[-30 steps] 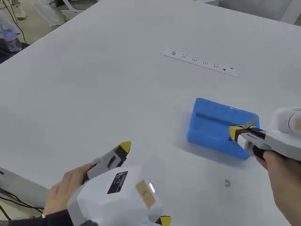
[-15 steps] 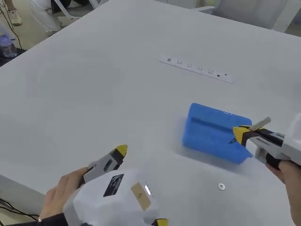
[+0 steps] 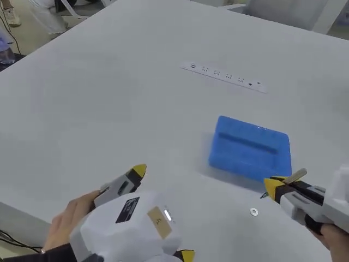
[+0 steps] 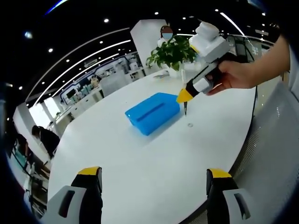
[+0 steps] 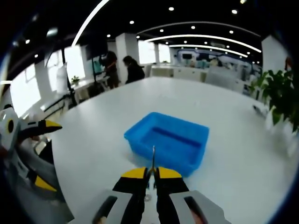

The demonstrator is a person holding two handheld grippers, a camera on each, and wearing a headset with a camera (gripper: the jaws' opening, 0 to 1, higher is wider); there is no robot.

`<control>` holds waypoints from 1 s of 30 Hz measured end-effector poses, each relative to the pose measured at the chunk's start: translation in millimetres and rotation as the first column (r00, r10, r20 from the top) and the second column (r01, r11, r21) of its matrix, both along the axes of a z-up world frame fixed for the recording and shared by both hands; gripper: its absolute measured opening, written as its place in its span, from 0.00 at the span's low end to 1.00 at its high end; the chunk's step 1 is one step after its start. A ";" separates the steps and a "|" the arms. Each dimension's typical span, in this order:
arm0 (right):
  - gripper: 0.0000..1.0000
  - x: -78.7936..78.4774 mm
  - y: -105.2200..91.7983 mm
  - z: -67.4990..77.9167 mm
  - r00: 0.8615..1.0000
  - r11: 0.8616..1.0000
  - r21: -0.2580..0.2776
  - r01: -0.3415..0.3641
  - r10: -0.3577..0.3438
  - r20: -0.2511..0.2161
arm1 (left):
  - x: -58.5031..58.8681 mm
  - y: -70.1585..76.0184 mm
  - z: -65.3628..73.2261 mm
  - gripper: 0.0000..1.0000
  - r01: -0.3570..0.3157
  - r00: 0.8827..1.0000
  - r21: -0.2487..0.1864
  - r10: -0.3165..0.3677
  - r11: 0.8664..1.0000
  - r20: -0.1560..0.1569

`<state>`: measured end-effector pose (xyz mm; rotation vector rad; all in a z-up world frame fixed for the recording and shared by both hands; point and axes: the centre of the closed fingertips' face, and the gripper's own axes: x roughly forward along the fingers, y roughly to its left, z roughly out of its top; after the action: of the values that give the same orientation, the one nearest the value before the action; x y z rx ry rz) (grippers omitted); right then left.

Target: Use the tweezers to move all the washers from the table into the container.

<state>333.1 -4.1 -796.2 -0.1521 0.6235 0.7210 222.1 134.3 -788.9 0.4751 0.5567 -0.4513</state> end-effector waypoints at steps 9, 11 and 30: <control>0.04 -4.1 -1.8 -20.8 0.999 1.000 -0.020 -0.004 0.003 -0.051 | 0.7 1.9 0.3 0.94 -0.010 1.000 0.001 0.010 1.000 0.002; 0.04 -3.4 -2.5 -22.5 0.999 1.000 -0.023 -0.002 0.001 -0.052 | 0.7 1.6 0.5 0.94 -0.008 1.000 0.002 0.008 1.000 0.003; 0.04 -1.3 -2.3 -27.8 0.999 0.999 -0.043 -0.014 0.012 -0.032 | -0.1 2.1 -3.1 0.94 -0.006 1.000 0.018 0.006 1.000 -0.014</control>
<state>331.8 -6.4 -824.1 -0.1853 0.6690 0.7238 221.9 136.4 -792.0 0.4874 0.5756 -0.4442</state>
